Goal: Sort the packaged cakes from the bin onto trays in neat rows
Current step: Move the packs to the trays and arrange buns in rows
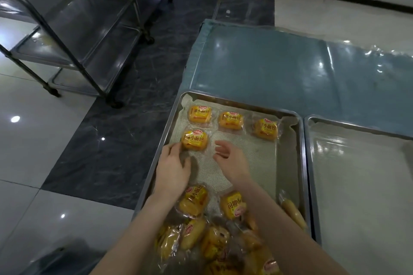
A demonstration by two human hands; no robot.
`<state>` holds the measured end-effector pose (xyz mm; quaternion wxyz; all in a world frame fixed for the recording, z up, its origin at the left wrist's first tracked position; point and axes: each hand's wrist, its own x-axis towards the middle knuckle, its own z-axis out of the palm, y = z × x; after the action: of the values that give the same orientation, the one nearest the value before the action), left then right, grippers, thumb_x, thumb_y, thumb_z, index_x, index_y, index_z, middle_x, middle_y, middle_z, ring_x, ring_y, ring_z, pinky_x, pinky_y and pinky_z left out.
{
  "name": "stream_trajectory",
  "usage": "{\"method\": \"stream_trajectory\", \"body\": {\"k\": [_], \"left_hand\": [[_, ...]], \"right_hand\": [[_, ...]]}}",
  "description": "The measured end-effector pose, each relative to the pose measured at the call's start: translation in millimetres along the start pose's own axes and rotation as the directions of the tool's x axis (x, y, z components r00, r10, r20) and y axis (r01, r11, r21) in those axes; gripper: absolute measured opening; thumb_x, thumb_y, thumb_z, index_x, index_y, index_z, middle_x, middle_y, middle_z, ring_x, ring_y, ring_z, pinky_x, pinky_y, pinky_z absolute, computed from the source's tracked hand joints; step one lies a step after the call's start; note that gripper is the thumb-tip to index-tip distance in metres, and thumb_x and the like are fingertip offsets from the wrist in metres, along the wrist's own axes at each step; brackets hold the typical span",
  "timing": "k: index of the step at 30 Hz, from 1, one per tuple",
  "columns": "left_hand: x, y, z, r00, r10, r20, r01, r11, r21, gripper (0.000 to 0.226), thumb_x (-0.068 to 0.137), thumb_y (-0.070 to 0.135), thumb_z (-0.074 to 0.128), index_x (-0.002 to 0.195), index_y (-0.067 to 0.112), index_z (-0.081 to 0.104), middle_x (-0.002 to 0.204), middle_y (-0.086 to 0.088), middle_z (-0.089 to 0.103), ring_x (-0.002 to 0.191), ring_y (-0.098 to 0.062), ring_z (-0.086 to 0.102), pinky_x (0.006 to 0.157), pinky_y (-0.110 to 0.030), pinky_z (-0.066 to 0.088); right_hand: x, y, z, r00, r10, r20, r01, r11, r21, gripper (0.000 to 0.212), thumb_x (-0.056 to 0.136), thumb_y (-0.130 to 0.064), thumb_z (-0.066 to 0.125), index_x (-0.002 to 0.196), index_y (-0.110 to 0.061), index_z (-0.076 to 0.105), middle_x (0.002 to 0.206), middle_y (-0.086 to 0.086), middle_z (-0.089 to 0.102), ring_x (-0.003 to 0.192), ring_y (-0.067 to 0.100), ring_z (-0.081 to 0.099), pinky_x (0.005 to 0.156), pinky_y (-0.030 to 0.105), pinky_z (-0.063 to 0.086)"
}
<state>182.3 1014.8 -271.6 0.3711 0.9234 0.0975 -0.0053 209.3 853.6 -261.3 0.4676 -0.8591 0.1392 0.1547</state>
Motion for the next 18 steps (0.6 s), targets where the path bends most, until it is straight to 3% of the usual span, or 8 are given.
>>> {"method": "stream_trajectory", "body": {"k": [3,7,9,11,14,16,18], "left_hand": [[-11.3,6.2,-1.9,0.991,0.129,0.029,-0.128,0.992,-0.016,0.044,0.09,0.026,0.062,0.134,0.024,0.051,0.131,0.007,0.049,0.118,-0.01,0.048,0.1,-0.026,0.041],[-24.5,21.2,5.9,0.885,0.267,0.381,-0.265,0.962,-0.06,0.038,0.087,0.034,0.066,0.125,0.029,0.059,0.119,0.015,0.056,0.106,0.0,0.053,0.084,-0.006,0.038],[-29.4,26.8,11.7,0.829,0.263,0.493,-0.297,0.955,-0.011,0.04,0.084,0.039,0.069,0.123,0.029,0.061,0.116,0.013,0.061,0.102,0.0,0.055,0.086,-0.012,0.044],[-32.3,31.1,16.5,0.805,0.245,0.54,-0.335,0.939,0.074,0.04,0.082,0.043,0.071,0.119,0.03,0.062,0.112,0.013,0.063,0.099,-0.004,0.058,0.088,-0.026,0.051],[-35.1,35.9,18.3,0.798,0.225,0.56,-0.339,0.935,0.107,0.04,0.083,0.046,0.068,0.12,0.031,0.061,0.11,0.012,0.063,0.101,-0.008,0.059,0.09,-0.031,0.051],[-35.4,37.2,17.2,0.85,0.216,0.481,-0.261,0.965,0.026,0.042,0.087,0.044,0.065,0.126,0.028,0.057,0.112,0.01,0.061,0.104,-0.009,0.058,0.091,-0.03,0.05],[-35.2,39.5,13.8,0.923,0.173,0.344,-0.162,0.985,-0.063,0.042,0.09,0.04,0.061,0.129,0.024,0.055,0.113,0.007,0.061,0.104,-0.01,0.058,0.092,-0.029,0.05]], "right_hand": [[-11.9,12.8,-33.2,0.988,-0.036,0.152,0.076,0.962,-0.262,0.034,0.088,-0.02,0.067,0.121,-0.023,0.061,0.112,-0.004,0.065,0.105,0.012,0.061,0.091,0.029,0.052],[-34.1,23.9,-63.4,0.91,0.066,0.41,0.187,0.817,-0.545,0.044,0.084,-0.035,0.07,0.125,-0.024,0.06,0.121,-0.007,0.06,0.108,0.011,0.056,0.094,0.028,0.047],[-42.4,27.6,-67.6,0.885,0.048,0.463,0.257,0.779,-0.572,0.044,0.086,-0.034,0.069,0.128,-0.023,0.06,0.125,-0.005,0.059,0.108,0.01,0.053,0.093,0.025,0.042],[-47.4,29.9,-68.7,0.886,0.001,0.463,0.292,0.776,-0.56,0.043,0.087,-0.031,0.068,0.128,-0.023,0.06,0.123,-0.001,0.056,0.106,0.012,0.051,0.091,0.026,0.041],[-49.6,31.9,-69.7,0.894,-0.033,0.447,0.31,0.766,-0.563,0.044,0.087,-0.029,0.067,0.13,-0.026,0.058,0.115,0.0,0.052,0.104,0.015,0.049,0.088,0.026,0.039],[-49.1,35.6,-72.8,0.93,-0.068,0.362,0.256,0.825,-0.504,0.036,0.088,-0.029,0.067,0.123,-0.026,0.064,0.103,-0.005,0.056,0.095,0.011,0.053,0.084,0.026,0.045],[-47.3,39.7,-77.8,0.98,-0.053,0.19,0.114,0.939,-0.325,0.026,0.087,-0.029,0.068,0.112,-0.025,0.068,0.097,-0.007,0.063,0.088,0.011,0.061,0.081,0.029,0.054]]}}
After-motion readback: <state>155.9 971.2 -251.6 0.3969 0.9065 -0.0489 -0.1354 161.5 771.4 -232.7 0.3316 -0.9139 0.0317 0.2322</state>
